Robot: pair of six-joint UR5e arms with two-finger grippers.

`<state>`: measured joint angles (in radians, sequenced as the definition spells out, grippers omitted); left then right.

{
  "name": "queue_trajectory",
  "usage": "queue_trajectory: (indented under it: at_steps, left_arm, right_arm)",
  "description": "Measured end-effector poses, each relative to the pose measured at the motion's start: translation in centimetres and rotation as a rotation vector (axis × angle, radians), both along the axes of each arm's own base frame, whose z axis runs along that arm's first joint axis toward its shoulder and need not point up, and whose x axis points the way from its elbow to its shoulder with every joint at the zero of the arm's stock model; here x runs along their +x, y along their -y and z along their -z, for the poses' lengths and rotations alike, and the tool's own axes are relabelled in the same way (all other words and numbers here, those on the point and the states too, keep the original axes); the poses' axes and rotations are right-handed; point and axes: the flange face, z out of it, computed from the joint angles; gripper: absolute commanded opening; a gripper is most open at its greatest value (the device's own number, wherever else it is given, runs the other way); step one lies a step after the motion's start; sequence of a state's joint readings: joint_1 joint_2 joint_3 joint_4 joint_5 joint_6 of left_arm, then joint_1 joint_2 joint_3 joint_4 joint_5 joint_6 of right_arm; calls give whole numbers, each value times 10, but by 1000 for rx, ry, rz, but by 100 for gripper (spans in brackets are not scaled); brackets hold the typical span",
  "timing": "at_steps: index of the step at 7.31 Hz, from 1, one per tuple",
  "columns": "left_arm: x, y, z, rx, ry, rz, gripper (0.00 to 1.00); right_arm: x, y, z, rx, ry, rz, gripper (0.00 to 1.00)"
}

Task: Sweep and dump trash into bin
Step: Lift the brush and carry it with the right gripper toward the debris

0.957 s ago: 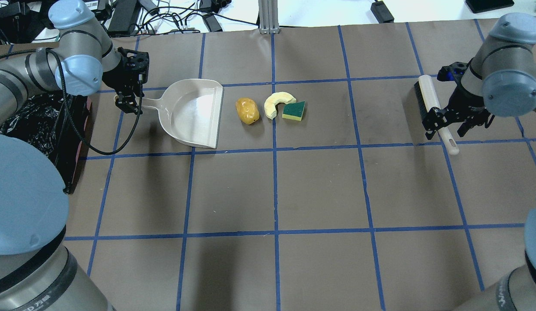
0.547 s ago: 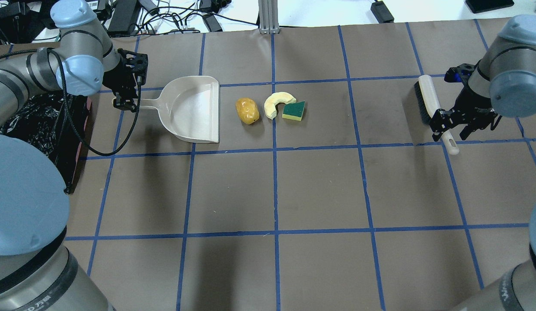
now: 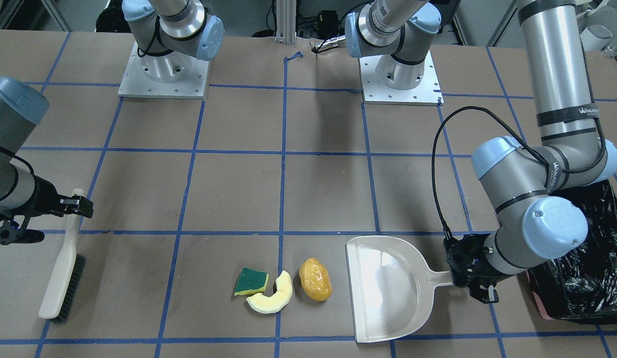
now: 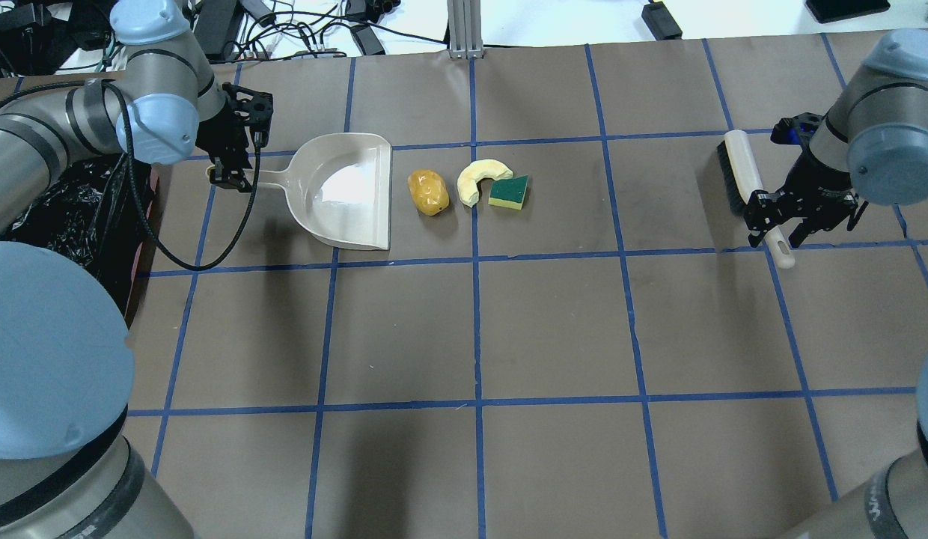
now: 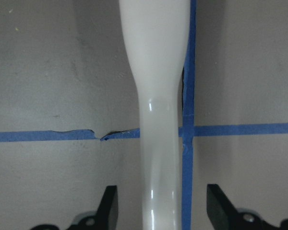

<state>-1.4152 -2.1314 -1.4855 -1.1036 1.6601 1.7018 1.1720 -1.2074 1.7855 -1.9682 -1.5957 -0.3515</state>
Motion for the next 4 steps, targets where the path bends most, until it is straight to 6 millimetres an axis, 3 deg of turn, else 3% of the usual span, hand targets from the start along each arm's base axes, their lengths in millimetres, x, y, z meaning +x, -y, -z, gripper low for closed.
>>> queue_trajectory:
  at_steps: [2,4]
  left_arm:
    - [-14,-1,-2,1,33,25,18]
    - [-15,-1,-4,0,38,28,18]
  right_arm:
    - [0,1,-1,-5,-3,2,2]
    - [0,3,-3,-12,-6,-2,0]
